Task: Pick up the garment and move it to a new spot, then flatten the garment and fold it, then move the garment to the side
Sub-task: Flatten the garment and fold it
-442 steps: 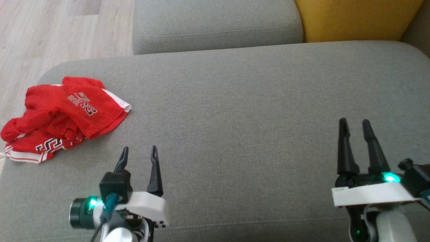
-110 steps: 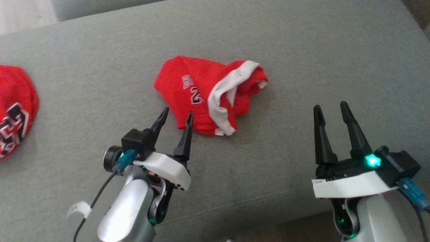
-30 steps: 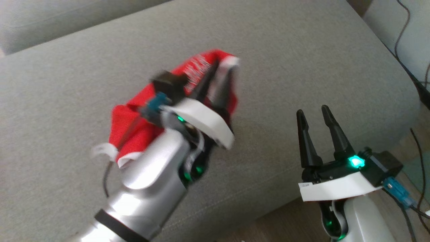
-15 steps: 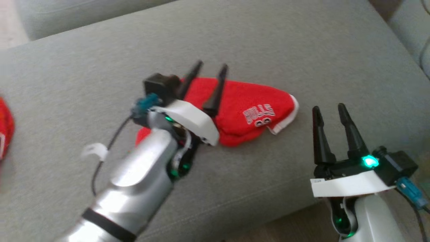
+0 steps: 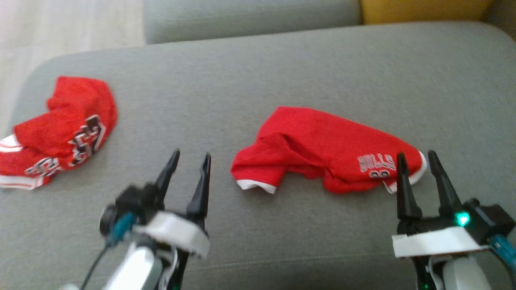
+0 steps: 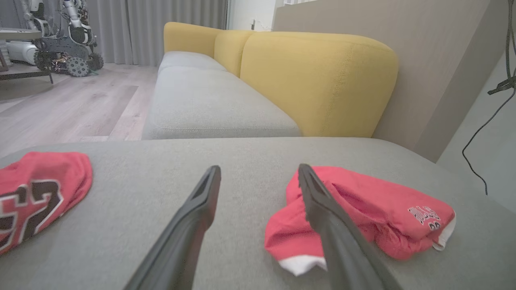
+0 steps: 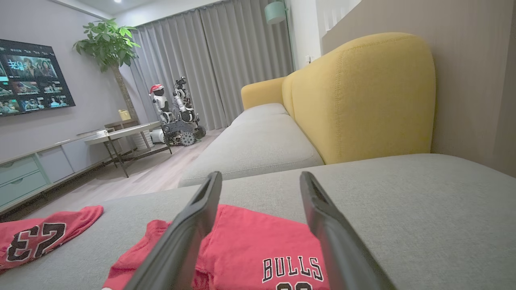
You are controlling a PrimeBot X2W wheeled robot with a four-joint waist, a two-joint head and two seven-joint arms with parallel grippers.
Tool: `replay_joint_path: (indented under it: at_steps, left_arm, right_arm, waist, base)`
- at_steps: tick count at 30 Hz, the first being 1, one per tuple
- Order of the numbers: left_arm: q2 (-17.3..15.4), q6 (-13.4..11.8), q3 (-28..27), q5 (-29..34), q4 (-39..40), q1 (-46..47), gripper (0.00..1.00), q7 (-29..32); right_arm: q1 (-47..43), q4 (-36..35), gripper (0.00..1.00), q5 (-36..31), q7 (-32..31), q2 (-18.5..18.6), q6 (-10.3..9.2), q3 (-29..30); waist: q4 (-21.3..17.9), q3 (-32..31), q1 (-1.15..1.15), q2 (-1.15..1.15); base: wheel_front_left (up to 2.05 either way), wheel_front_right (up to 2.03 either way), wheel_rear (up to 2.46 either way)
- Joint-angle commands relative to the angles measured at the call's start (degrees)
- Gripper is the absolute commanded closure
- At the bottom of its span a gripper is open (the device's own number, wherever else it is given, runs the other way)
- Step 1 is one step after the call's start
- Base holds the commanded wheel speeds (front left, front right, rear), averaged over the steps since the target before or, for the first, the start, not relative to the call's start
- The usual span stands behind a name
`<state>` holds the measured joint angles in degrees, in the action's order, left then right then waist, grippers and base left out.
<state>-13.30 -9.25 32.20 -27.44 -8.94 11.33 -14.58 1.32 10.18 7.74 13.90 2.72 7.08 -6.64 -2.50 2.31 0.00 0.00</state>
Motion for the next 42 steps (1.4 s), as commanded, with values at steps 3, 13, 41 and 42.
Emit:
replay_joint_path:
  at_steps: [3, 13, 41, 42]
  left_arm:
    - [1.7, 0.5, -4.9, 4.1, 5.8, -5.2, 0.0, -0.4]
    - [7.2, 6.6, -10.6, 10.3, 7.4, -10.0, 0.0, -0.4]
    - [10.4, 10.3, -10.7, 9.0, 5.2, -8.2, 0.0, -0.4]
    - [10.4, 10.2, -10.3, 8.7, 5.1, -8.0, 0.0, -0.4]
  right_arm:
    - [-0.8, -2.2, 0.0, -0.1, -0.1, 0.2, 0.41, -0.1]
    - [-0.5, -2.4, 0.0, 0.9, -1.0, 0.2, 0.41, -2.2]
    - [22.5, 28.4, 0.0, -1.7, -12.1, 0.2, 0.41, -4.5]
    - [22.6, 29.7, 0.0, -2.7, -12.5, 0.2, 0.41, -4.0]
  waist:
    - [4.4, -3.0, 0.0, 0.0]
    - [8.1, -2.9, 0.0, 0.0]
    - [21.7, 4.2, 0.0, 0.0]
    - [21.7, 4.4, 0.0, 0.0]
  base:
    - [0.0, 0.0, 0.0]
    - [0.0, 0.0, 0.0]
    - [0.0, 0.0, 0.0]
    - [0.0, 0.0, 0.0]
